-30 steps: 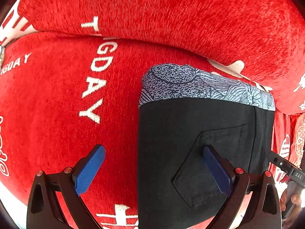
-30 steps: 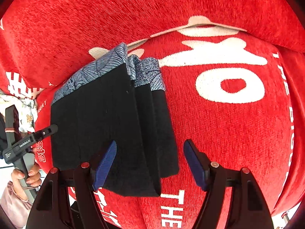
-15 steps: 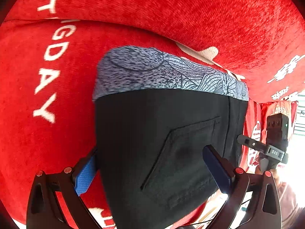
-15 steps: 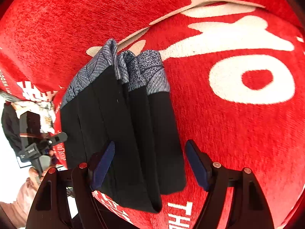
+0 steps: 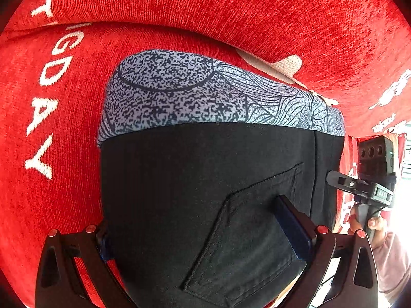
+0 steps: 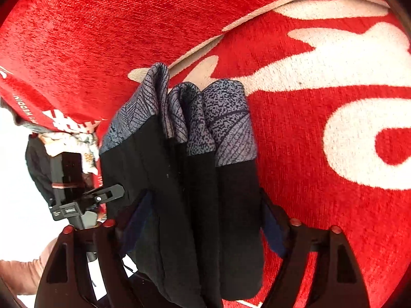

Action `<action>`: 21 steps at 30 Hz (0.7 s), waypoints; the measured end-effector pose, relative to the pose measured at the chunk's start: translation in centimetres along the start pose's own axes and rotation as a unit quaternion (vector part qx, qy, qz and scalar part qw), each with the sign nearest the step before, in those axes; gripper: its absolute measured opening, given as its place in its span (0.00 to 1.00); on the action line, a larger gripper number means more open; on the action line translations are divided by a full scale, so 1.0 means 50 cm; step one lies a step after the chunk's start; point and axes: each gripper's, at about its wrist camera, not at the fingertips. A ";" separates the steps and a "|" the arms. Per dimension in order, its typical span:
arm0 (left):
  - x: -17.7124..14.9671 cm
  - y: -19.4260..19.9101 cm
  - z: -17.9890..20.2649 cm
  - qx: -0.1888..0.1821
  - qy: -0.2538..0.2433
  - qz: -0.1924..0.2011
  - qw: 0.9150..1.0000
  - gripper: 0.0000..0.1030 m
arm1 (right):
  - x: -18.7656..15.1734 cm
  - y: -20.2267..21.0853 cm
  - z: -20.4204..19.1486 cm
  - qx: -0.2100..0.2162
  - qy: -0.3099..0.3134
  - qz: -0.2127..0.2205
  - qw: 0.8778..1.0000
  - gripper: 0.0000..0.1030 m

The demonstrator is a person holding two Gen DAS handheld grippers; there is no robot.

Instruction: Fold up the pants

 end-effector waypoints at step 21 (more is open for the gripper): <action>-0.179 0.193 0.002 0.021 -0.054 0.051 0.997 0.60 | -0.187 0.017 -0.193 0.039 0.002 0.013 0.999 0.41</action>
Point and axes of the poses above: each gripper's, at about its wrist camera, not at the fingertips, and y roughly against the way its jaws point, z to its right, x to its top, and after that the axes turned 5 degrees about -x, right-handed
